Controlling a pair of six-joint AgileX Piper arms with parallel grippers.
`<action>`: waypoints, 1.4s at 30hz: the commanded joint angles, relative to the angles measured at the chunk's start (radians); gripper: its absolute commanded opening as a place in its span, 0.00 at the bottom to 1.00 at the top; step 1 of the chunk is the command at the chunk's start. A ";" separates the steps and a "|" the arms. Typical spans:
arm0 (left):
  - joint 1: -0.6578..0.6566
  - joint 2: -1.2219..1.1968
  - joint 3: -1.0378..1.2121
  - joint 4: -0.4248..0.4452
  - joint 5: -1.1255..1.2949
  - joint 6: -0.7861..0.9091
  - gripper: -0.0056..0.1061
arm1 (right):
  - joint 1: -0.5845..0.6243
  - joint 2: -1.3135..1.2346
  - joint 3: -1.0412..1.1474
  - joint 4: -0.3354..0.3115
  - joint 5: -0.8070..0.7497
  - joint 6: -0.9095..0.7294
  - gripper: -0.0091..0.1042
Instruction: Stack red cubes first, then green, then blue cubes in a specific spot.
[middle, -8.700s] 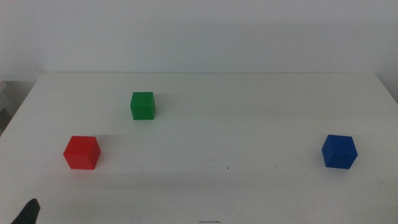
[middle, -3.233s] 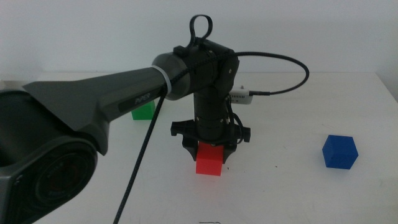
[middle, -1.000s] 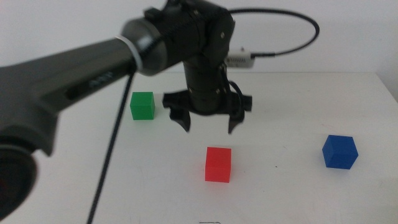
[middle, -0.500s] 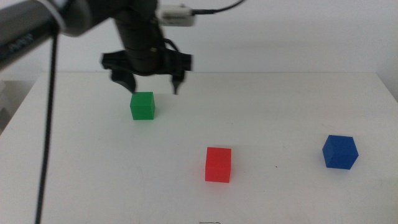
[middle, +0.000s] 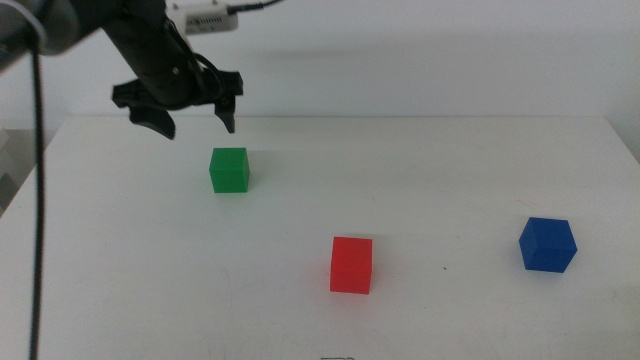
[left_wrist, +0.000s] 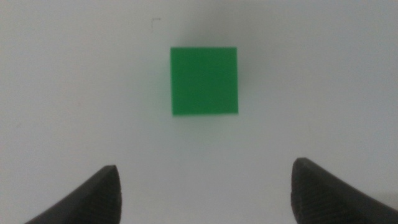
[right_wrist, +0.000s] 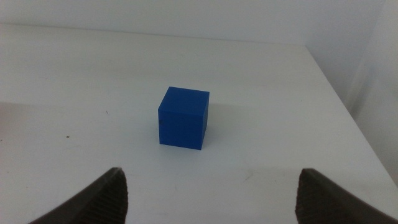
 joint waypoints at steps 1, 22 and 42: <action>-0.001 -0.029 -0.032 -0.014 -0.070 0.002 0.89 | -0.008 -0.015 -0.010 -0.008 -0.074 -0.004 0.89; -0.001 0.161 -0.031 -0.071 -0.281 0.058 0.89 | -0.008 -0.015 -0.010 -0.008 -0.074 -0.004 0.89; -0.001 0.217 -0.031 -0.070 -0.326 0.064 0.41 | -0.008 -0.015 -0.010 -0.008 -0.074 -0.004 0.89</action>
